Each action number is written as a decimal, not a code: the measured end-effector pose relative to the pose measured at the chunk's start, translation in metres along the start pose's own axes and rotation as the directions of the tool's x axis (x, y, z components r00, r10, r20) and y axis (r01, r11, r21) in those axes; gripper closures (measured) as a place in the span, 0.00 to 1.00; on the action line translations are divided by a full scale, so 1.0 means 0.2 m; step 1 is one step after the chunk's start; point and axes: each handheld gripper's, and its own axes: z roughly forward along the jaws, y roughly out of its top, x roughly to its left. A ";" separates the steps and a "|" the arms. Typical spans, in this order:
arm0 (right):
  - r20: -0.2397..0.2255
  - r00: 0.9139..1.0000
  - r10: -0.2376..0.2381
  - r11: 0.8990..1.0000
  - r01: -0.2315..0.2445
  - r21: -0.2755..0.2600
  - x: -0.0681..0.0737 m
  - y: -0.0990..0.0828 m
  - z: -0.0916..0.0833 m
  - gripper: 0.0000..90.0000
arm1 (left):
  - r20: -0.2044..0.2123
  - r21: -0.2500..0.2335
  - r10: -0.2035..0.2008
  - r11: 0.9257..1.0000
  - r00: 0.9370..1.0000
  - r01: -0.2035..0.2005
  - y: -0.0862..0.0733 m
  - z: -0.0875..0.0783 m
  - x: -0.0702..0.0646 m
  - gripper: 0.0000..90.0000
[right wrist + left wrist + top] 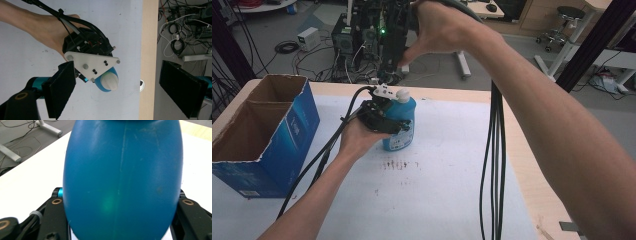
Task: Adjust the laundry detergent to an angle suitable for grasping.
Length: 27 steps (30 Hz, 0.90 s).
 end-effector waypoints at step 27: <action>0.007 1.000 0.016 1.000 -0.016 -0.016 0.02 -0.04 -0.04 0.15 | 0.488 -0.132 0.318 0.947 0.813 -0.292 -0.04 -0.26 -0.06 0.49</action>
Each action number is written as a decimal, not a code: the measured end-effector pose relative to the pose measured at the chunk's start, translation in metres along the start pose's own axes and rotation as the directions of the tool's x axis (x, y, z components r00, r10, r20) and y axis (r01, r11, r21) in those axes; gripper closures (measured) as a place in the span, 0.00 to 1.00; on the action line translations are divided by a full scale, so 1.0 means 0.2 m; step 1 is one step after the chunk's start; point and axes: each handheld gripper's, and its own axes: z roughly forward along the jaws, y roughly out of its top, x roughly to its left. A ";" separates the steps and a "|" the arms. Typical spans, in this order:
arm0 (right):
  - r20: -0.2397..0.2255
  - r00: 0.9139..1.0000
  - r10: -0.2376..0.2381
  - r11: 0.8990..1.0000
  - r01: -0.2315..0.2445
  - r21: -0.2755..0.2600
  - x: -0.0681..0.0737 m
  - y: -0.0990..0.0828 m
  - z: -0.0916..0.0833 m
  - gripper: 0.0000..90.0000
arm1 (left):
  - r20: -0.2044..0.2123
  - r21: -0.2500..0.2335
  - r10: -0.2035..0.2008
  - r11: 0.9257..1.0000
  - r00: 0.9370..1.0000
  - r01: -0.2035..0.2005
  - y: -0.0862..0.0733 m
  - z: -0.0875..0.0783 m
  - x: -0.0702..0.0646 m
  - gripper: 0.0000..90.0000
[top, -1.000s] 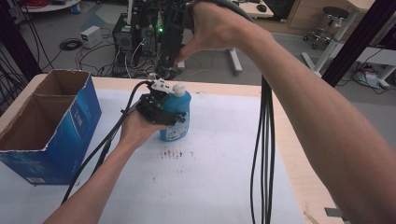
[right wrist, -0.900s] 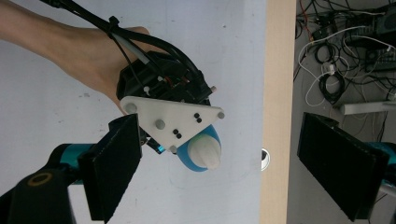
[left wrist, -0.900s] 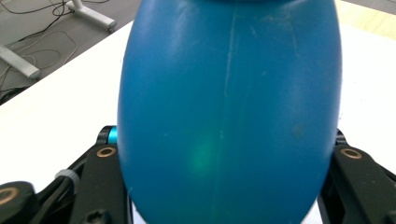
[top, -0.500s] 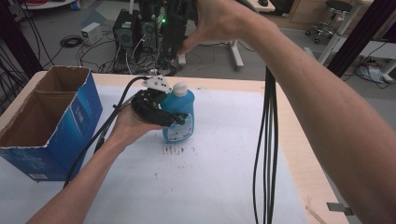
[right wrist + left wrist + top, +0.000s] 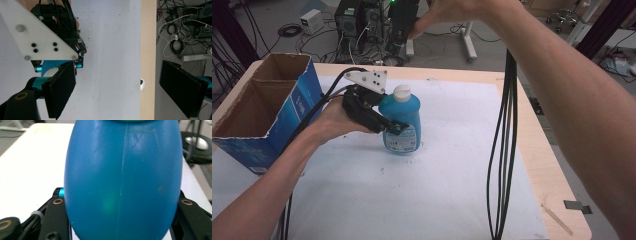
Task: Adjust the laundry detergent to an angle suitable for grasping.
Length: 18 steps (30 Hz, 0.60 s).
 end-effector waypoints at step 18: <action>-0.008 1.000 -0.014 1.000 0.014 0.006 0.02 0.01 0.03 0.15 | 0.154 0.054 0.122 0.990 0.981 -0.131 -0.03 0.05 -0.06 0.49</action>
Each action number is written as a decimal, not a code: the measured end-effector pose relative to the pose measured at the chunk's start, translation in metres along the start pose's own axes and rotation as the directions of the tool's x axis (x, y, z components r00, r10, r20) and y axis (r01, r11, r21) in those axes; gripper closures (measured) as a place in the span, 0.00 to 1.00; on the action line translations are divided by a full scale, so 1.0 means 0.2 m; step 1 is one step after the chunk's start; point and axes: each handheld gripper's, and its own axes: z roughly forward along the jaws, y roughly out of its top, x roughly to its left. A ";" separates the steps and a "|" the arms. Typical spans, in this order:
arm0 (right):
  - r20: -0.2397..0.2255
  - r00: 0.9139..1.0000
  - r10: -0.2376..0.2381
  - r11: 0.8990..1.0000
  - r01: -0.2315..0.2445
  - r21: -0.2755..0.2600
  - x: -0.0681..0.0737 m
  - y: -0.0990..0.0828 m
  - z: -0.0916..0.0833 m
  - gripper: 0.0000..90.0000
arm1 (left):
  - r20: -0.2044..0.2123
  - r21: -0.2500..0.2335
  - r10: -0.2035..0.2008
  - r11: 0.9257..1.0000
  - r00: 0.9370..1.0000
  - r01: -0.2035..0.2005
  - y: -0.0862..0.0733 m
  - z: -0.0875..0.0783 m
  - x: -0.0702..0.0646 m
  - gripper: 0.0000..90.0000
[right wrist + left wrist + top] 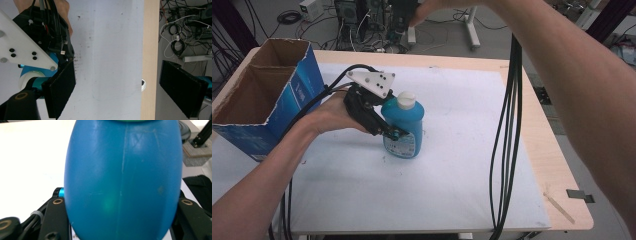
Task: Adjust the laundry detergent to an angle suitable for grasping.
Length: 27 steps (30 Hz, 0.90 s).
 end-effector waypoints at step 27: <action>0.002 1.000 -0.007 1.000 0.007 -0.006 0.01 0.01 -0.01 0.15 | 0.019 0.031 -0.005 0.999 1.000 0.005 -0.04 0.03 0.00 0.47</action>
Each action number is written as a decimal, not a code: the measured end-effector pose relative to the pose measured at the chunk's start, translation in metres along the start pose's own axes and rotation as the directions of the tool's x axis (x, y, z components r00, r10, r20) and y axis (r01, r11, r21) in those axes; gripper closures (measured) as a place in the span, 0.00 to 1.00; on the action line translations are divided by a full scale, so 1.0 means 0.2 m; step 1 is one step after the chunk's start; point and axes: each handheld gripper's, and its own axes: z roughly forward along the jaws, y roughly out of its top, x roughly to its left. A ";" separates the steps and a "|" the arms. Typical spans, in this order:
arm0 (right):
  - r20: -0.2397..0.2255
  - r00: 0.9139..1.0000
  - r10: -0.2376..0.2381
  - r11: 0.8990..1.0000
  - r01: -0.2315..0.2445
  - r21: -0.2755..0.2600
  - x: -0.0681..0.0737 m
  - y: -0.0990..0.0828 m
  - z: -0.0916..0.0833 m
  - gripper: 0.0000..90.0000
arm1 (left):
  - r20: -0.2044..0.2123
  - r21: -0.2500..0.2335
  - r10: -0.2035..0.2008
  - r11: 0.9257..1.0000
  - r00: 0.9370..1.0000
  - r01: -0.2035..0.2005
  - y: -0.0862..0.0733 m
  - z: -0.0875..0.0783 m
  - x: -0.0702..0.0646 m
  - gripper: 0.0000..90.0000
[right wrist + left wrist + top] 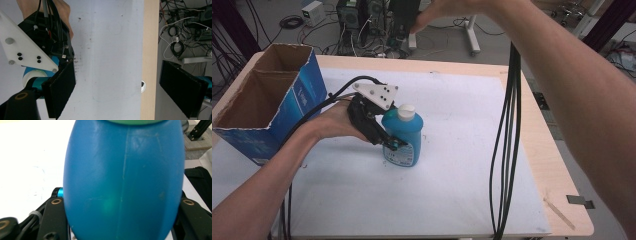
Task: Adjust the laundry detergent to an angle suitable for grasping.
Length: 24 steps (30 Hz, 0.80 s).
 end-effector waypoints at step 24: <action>0.007 1.000 0.003 1.000 -0.003 0.006 0.00 0.01 0.00 0.15 | -0.032 0.049 -0.032 0.998 0.999 0.034 0.04 -0.02 -0.04 0.34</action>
